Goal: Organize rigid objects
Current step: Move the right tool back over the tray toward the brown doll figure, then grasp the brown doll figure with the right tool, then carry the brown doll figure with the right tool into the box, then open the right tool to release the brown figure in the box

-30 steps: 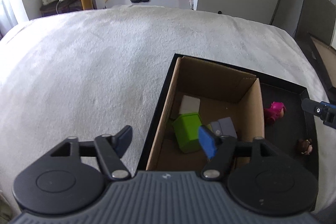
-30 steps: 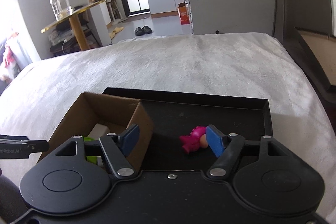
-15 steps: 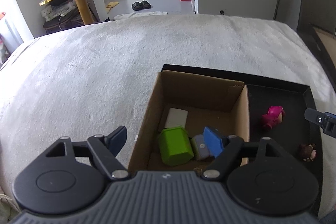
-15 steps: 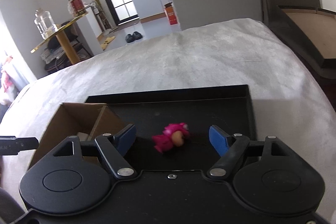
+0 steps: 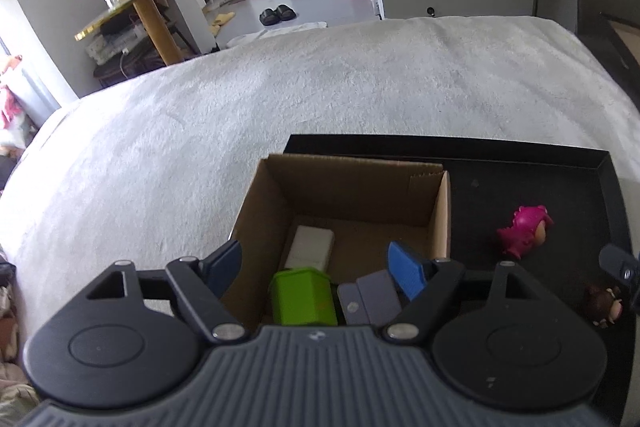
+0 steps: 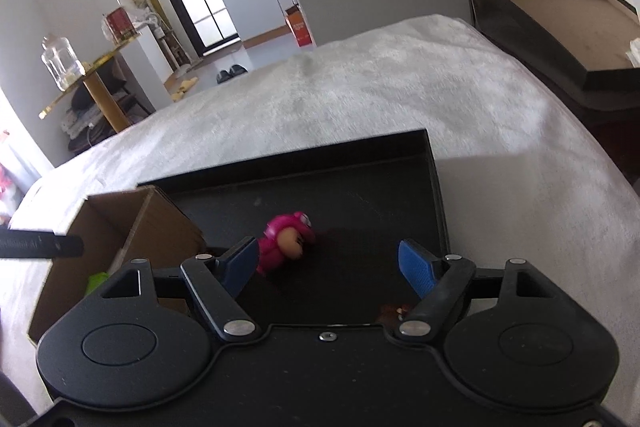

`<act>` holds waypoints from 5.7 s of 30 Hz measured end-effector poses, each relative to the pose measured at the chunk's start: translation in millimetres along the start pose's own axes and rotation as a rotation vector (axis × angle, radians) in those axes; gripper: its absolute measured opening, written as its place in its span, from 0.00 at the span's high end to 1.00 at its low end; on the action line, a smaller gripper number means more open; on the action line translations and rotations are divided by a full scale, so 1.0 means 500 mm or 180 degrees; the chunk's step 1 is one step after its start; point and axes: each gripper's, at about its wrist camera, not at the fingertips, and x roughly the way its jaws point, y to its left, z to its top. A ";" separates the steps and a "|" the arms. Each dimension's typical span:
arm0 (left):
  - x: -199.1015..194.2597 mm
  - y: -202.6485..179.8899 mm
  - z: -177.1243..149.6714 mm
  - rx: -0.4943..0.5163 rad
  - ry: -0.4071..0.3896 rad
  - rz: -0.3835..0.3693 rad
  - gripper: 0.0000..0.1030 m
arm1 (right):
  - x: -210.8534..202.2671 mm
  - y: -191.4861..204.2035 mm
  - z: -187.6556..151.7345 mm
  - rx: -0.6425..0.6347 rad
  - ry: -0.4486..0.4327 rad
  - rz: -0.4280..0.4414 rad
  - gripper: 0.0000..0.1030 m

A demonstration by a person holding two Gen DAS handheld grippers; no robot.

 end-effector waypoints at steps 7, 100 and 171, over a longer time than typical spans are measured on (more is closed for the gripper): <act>0.010 -0.027 0.032 -0.0018 -0.0059 0.0115 0.23 | 0.034 -0.008 -0.012 -0.0057 0.0130 0.0015 0.26; 0.052 0.188 -0.089 -0.0669 -0.0099 -0.0734 0.23 | -0.066 0.297 0.018 -0.1099 -0.0086 -0.0782 0.65; 0.095 0.204 -0.107 -0.0913 -0.0242 -0.0745 0.64 | -0.029 0.279 0.030 -0.0902 -0.0029 -0.0213 0.29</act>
